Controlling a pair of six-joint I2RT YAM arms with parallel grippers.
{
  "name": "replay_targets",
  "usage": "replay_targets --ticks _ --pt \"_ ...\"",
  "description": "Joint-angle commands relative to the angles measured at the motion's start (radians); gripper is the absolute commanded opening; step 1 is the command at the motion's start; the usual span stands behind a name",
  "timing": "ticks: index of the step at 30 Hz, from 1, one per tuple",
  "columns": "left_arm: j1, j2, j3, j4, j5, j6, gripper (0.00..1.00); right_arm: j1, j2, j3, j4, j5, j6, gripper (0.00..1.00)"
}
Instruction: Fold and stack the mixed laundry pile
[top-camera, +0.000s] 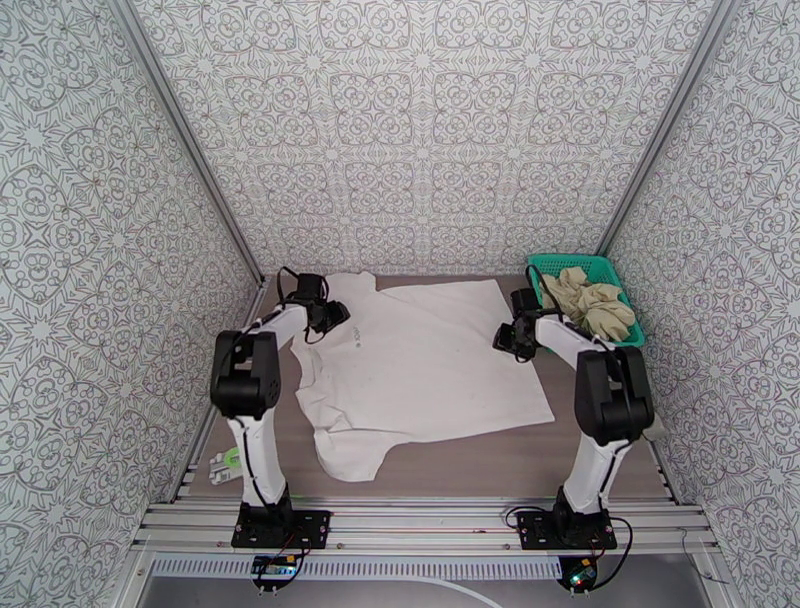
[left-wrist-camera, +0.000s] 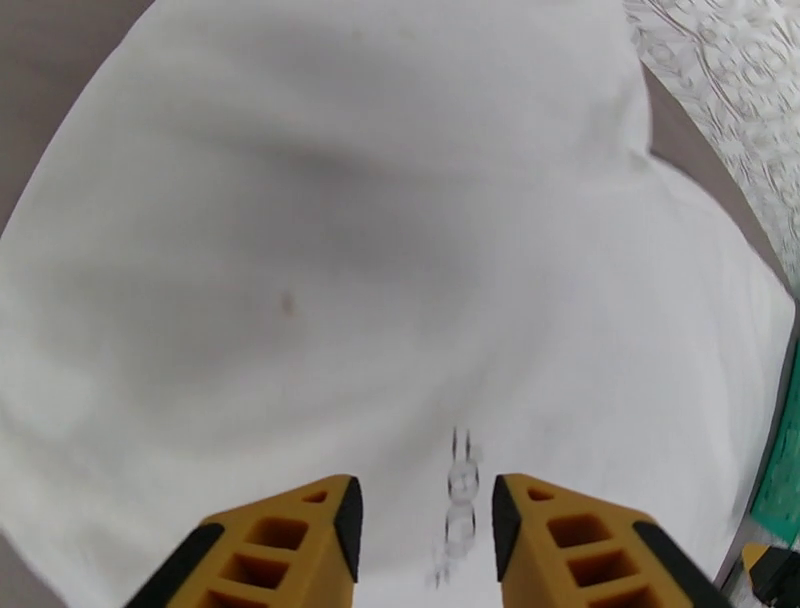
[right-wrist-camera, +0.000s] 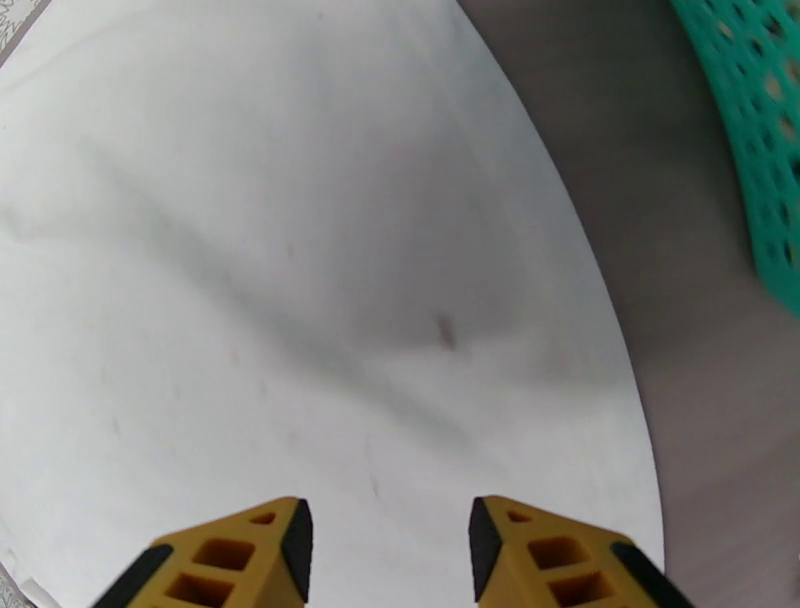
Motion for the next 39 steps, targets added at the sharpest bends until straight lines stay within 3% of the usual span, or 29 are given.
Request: replay_targets --ticks 1,12,20,24,30,34,39 --pt "0.035 0.126 0.111 -0.014 0.046 -0.026 0.37 0.001 0.067 0.082 -0.022 0.019 -0.015 0.47" --pt "0.101 0.412 0.508 -0.146 0.125 -0.032 0.38 0.002 0.157 0.214 -0.055 -0.02 0.0 0.48" --pt "0.126 0.54 0.724 -0.193 0.209 -0.07 0.39 0.096 -0.122 0.002 0.015 -0.118 -0.067 0.51" --pt "0.118 0.444 0.671 -0.182 0.204 -0.01 0.43 0.248 -0.274 -0.152 0.055 -0.172 -0.119 0.53" --pt "0.104 0.254 0.626 -0.277 0.189 0.12 0.5 0.598 -0.356 -0.29 0.208 -0.25 -0.089 0.47" --pt "0.094 0.063 0.393 -0.239 0.173 0.154 0.51 0.829 -0.261 -0.254 0.268 -0.227 -0.121 0.45" --pt "0.081 -0.159 0.021 -0.108 0.187 0.135 0.51 0.999 -0.138 -0.197 0.324 -0.204 -0.198 0.45"
